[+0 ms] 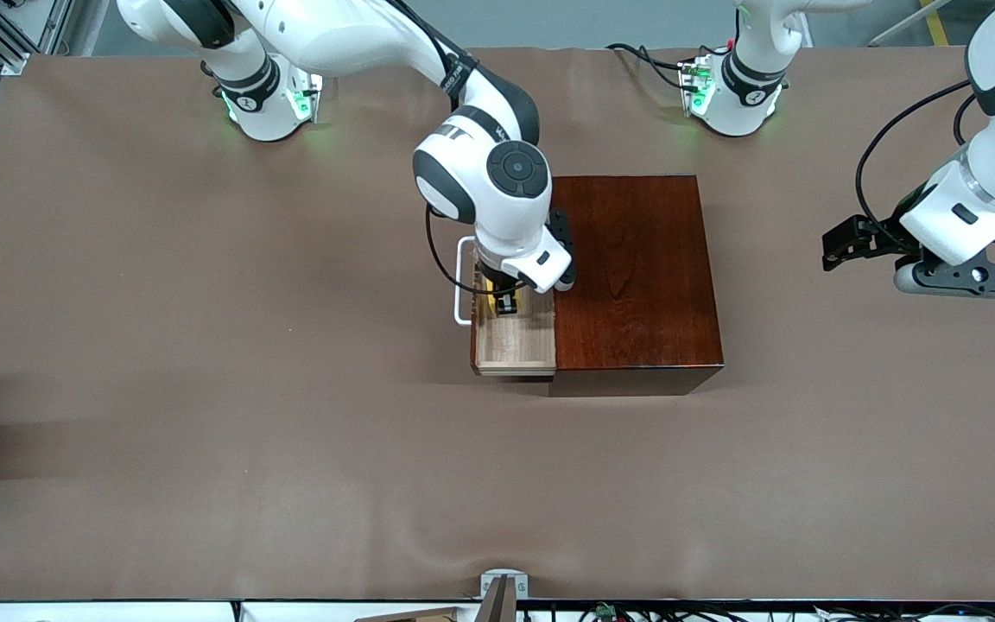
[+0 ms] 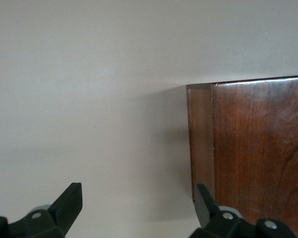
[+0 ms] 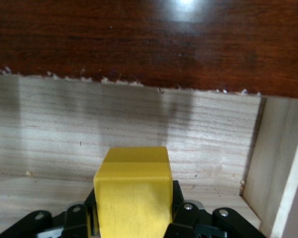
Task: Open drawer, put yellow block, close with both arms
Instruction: 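Lower the cube into the drawer and open the right gripper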
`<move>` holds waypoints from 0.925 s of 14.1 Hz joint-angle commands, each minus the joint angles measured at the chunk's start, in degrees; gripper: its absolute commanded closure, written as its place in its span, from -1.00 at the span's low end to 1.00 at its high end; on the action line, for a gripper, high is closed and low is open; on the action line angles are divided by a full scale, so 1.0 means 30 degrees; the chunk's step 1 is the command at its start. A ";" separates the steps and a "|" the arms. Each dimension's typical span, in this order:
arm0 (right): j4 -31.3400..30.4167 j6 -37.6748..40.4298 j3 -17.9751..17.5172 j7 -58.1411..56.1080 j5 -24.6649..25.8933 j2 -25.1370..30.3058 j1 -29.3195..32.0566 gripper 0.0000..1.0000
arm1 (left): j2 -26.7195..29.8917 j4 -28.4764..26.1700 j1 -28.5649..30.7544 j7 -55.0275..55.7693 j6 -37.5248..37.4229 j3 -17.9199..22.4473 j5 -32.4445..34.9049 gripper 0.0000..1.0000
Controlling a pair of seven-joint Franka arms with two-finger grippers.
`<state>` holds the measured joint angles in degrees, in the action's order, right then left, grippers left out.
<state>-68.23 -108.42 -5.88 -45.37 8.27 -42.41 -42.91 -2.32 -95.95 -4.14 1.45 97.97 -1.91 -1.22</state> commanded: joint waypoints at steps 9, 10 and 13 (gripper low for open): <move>0.0536 -0.0278 0.0174 0.2379 0.1023 -0.0980 -0.0991 -0.99 | 0.0071 0.0226 -0.0291 0.0044 -0.0167 0.0608 -0.0295 -1.00; 0.0536 -0.0133 0.0145 0.2407 0.1285 -0.0863 -0.1020 -1.00 | 0.0100 0.0226 -0.0320 0.0102 -0.0167 0.0607 -0.0295 -1.00; 0.0711 0.1033 0.0145 0.2407 0.1288 -0.0277 -0.1050 -1.00 | -0.0044 0.0808 -0.0320 0.0073 -0.0167 0.0578 -0.0324 -1.00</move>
<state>-67.07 -108.66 -5.71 -39.38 10.77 -44.51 -45.48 -2.33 -95.58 -4.68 1.46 97.97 -0.49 -1.22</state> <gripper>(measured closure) 0.163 0.000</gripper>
